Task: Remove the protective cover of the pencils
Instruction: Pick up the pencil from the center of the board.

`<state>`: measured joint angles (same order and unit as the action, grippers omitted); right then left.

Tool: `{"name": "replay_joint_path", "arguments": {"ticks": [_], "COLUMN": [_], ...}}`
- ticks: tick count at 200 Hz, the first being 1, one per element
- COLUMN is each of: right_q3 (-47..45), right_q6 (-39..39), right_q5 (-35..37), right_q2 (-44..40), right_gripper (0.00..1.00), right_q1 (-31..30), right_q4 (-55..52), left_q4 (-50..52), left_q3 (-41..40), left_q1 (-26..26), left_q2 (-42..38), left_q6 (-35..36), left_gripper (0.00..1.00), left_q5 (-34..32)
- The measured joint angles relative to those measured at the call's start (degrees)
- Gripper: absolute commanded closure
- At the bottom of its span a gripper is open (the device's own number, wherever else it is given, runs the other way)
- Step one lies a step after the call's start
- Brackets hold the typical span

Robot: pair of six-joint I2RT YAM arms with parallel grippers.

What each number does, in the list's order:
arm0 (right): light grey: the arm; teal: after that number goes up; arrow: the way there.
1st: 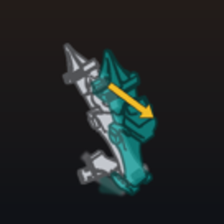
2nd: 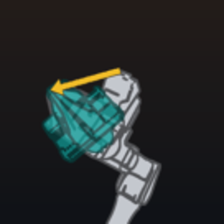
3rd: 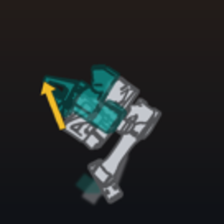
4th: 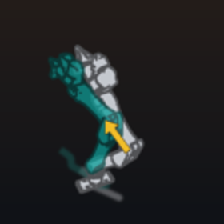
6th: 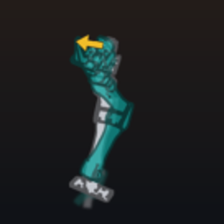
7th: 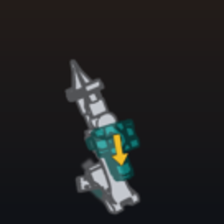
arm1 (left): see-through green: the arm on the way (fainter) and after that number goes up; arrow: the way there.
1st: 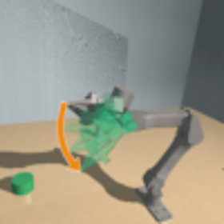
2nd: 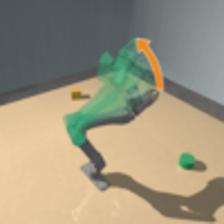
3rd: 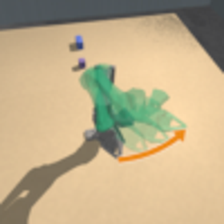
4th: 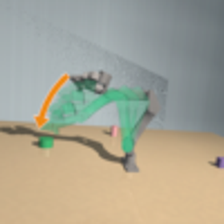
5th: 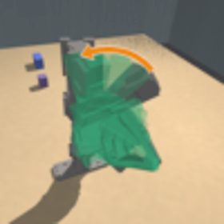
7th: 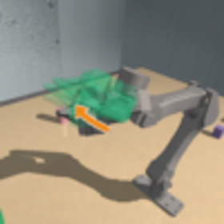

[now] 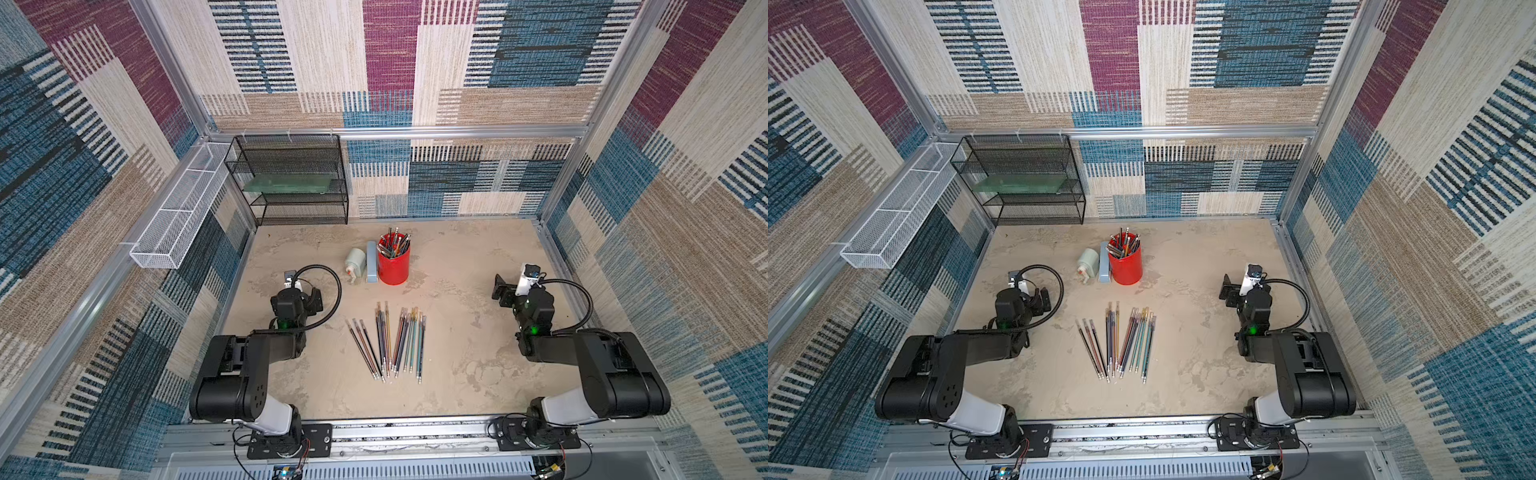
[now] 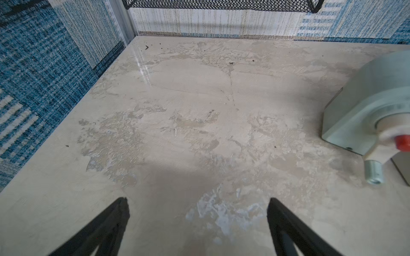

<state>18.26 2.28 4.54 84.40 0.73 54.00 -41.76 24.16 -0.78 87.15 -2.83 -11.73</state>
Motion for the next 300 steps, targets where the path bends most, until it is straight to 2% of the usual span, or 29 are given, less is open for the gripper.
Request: {"name": "replay_joint_path", "arguments": {"ticks": [191,208,222,243,268,300], "right_q3": [-0.2,0.4,3.3,6.5,10.6,17.5], "right_q6": [-0.2,-0.2,-0.2,0.7,2.8,15.2], "right_q5": [0.1,1.9,5.8,10.7,13.0,12.8], "right_q2": [0.0,-1.3,-4.2,-7.9,-13.9,-24.5], "right_gripper": [0.05,0.05,0.05,0.05,0.05,0.05], "right_q1": [-0.4,-1.3,-3.5,-6.3,-8.3,-8.7], "right_q4": [0.2,-1.5,-6.0,-10.8,-23.2,-39.7], "left_q4": [0.0,-0.3,-0.1,0.9,7.8,25.5], "left_q3": [0.0,-0.5,-2.2,-5.6,-8.0,-6.3], "left_q1": [0.0,0.0,-0.2,-0.5,-0.5,-0.5], "left_q2": [0.1,-0.9,-5.3,-16.7,-35.0,-56.8], "left_q6": [0.0,0.1,0.2,-0.3,-5.0,-16.6], "left_gripper": [0.01,0.01,0.01,0.01,0.01,0.01], "left_q5": [0.0,0.0,-0.3,-2.3,-2.9,-1.3]}}
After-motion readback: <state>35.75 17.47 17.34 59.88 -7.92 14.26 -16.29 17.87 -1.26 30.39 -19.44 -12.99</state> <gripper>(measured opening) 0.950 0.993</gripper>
